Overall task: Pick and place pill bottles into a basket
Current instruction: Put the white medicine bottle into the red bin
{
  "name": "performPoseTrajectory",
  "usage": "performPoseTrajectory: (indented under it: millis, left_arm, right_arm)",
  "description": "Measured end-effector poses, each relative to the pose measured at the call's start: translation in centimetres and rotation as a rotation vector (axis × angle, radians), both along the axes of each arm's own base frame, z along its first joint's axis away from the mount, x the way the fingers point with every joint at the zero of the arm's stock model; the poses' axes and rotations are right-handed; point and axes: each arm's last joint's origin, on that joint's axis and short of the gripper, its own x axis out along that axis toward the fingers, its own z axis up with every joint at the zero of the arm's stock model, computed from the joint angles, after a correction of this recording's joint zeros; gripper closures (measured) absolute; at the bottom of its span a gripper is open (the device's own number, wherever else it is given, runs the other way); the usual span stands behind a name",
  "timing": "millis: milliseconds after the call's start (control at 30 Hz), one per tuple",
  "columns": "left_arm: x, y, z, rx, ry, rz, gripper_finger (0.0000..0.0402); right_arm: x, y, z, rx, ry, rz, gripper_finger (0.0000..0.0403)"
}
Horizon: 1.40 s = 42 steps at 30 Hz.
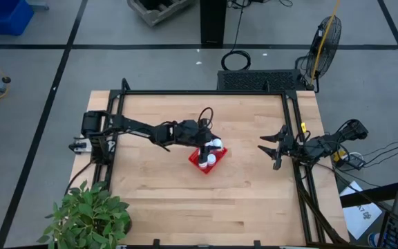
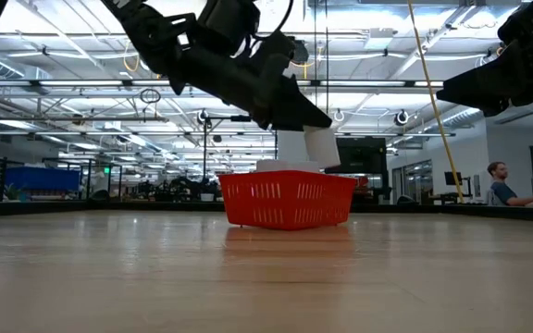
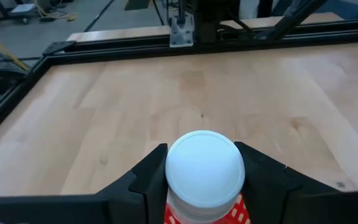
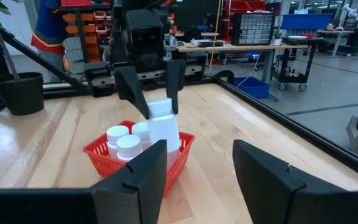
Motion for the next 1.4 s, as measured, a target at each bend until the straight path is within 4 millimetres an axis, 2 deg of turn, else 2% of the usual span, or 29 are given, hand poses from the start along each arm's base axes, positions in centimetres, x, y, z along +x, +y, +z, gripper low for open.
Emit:
performPoseTrajectory:
  millis: [100,267,467,667,833,967,1133,1400]
  left_arm:
    - [0.0,-0.2,0.0,-0.008,0.003,-0.037,0.0237]
    - [-0.1,-0.5,-0.3,-0.012,0.031,-0.054,0.0212]
    - [-0.1,-0.5,-0.3,-0.002,0.034,-0.058,0.0238]
    - [-0.2,-0.7,-0.5,0.017,0.048,-0.072,0.0235]
    - [0.2,-0.7,-2.3,0.009,0.092,-0.073,0.021]
    - [0.6,-0.6,-3.8,0.008,0.106,-0.073,0.0228]
    - [0.8,-0.6,-4.1,0.006,0.101,-0.07,0.0236]
    - [0.7,-0.6,-4.0,-0.005,0.103,-0.057,0.0153]
  right_arm:
    - [0.0,0.0,0.0,0.0,0.0,0.0,0.0229]
    - [0.0,0.0,0.0,0.0,0.0,0.0,0.0231]
    - [0.0,0.0,0.0,0.0,0.0,0.0,0.0227]
    - [0.0,0.0,0.0,0.0,0.0,0.0,0.0226]
    - [0.0,0.0,0.0,0.0,0.0,0.0,0.0229]
    - [0.0,0.0,0.0,0.0,0.0,0.0,0.0227]
    - [0.0,0.0,0.0,-0.001,0.002,0.0,0.0226]
    - [0.0,0.0,0.0,0.0,0.0,0.0,0.023]
